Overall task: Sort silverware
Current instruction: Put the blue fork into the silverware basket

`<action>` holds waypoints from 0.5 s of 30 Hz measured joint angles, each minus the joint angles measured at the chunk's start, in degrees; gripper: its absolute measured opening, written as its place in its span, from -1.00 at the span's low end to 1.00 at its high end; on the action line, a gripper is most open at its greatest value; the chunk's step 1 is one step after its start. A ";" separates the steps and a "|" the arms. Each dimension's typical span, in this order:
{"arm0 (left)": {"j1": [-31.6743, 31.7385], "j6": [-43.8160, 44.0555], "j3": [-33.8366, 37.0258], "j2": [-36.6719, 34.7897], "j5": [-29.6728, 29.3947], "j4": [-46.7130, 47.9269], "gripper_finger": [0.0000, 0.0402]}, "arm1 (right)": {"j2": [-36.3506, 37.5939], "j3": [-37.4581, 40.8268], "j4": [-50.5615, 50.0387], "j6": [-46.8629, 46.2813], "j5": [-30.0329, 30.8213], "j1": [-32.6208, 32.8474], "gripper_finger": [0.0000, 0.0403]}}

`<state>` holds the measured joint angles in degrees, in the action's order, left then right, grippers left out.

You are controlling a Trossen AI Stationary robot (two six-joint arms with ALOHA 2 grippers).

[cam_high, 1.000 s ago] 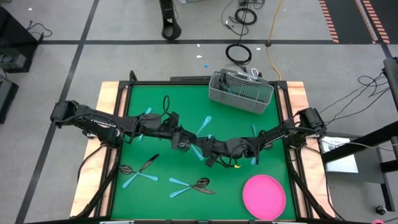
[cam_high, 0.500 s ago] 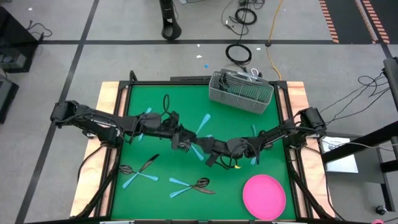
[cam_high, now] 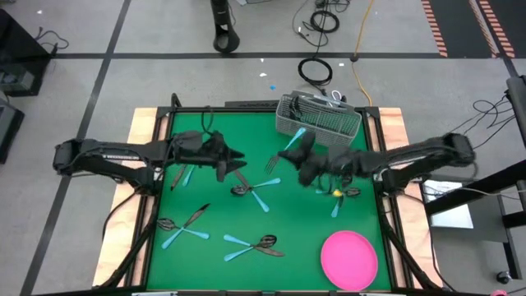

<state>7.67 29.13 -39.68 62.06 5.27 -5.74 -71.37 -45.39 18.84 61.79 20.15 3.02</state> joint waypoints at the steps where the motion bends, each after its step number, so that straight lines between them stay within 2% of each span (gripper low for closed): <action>1: 0.15 -1.51 0.00 -1.00 -1.52 0.23 0.13 | 1.91 0.12 -1.77 -3.39 -2.70 -1.83 -1.00; 6: -1.31 -8.25 1.14 -5.54 -11.94 2.68 0.13 | 6.97 0.31 -5.57 -14.24 -15.35 -10.94 -1.00; 10: -3.76 -8.64 6.70 -8.61 -17.72 0.40 0.13 | 8.10 0.27 -5.16 -23.48 -30.01 -20.66 -1.00; 12: -5.09 -8.79 10.40 -9.59 -18.10 -4.37 0.13 | 7.45 0.27 -3.60 -27.74 -36.60 -24.85 -1.00; 15: -6.10 -11.39 15.64 -10.55 -18.47 -16.00 0.13 | 6.15 0.27 -0.20 -32.39 -42.12 -29.85 -1.00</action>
<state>1.57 17.74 -24.04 51.51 -13.19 -21.74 -65.22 -45.12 18.64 29.41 -21.98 -26.83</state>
